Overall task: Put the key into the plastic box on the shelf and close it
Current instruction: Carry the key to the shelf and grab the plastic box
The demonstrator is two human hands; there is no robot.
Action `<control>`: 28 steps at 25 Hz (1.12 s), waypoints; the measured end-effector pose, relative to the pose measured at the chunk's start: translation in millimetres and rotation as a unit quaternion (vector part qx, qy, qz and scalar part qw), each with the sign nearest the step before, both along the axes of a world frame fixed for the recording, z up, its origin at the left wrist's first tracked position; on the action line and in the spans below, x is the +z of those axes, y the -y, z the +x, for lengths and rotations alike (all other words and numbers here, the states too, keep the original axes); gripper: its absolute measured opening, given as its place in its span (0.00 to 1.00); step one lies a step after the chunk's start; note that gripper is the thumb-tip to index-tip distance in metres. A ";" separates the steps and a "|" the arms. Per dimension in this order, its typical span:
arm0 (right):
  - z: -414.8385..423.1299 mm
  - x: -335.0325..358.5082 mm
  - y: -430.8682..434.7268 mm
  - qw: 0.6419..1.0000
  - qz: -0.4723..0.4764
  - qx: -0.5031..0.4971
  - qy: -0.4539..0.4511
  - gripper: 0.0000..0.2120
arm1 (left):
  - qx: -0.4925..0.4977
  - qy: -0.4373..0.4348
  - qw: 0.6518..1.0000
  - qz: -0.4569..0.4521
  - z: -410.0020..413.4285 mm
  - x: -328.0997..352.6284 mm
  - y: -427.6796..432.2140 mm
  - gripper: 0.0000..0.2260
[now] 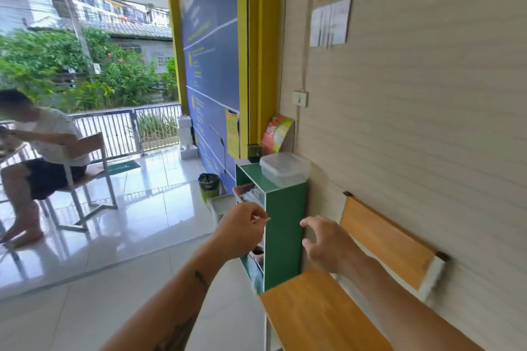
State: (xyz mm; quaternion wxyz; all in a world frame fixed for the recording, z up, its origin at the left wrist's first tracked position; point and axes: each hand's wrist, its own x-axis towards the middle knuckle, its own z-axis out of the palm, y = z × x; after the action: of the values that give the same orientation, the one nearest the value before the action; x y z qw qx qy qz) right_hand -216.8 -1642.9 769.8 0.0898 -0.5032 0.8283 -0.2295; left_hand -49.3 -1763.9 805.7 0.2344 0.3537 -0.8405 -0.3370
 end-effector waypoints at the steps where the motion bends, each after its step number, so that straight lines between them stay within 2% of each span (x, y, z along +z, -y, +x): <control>1: -1.5 -0.7 27.1 1.000 -0.005 -0.004 -0.002 0.23 | -0.003 -0.003 1.000 0.001 0.0 -0.4 27.5 0.07; 5: -3.9 4.0 133.4 1.000 -0.011 -0.024 0.002 0.24 | -0.015 -0.015 0.999 0.033 -1.7 3.0 137.6 0.06; 10: -16.9 14.4 244.5 0.999 -0.026 -0.036 0.006 0.24 | -0.036 -0.010 0.999 0.015 -21.0 12.8 250.8 0.11; 16: -87.3 4.6 360.3 0.999 -0.024 -0.042 -0.010 0.25 | -0.054 -0.018 0.998 0.031 -83.2 -8.2 370.8 0.12; 22: -171.4 -2.2 456.6 0.999 -0.009 -0.048 -0.022 0.25 | -0.032 -0.079 0.995 0.047 -170.2 -24.6 450.2 0.07; 28: -223.3 -25.9 516.9 0.997 0.011 -0.067 -0.028 0.25 | -0.024 -0.077 0.996 0.030 -247.7 -56.2 514.5 0.12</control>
State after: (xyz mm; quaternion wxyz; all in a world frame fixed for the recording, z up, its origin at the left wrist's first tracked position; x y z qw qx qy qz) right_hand -440.1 -2159.8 743.9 0.0569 -0.4515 0.8650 -0.2115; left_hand -297.0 -2278.3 749.5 0.2795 0.3137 -0.8175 -0.3939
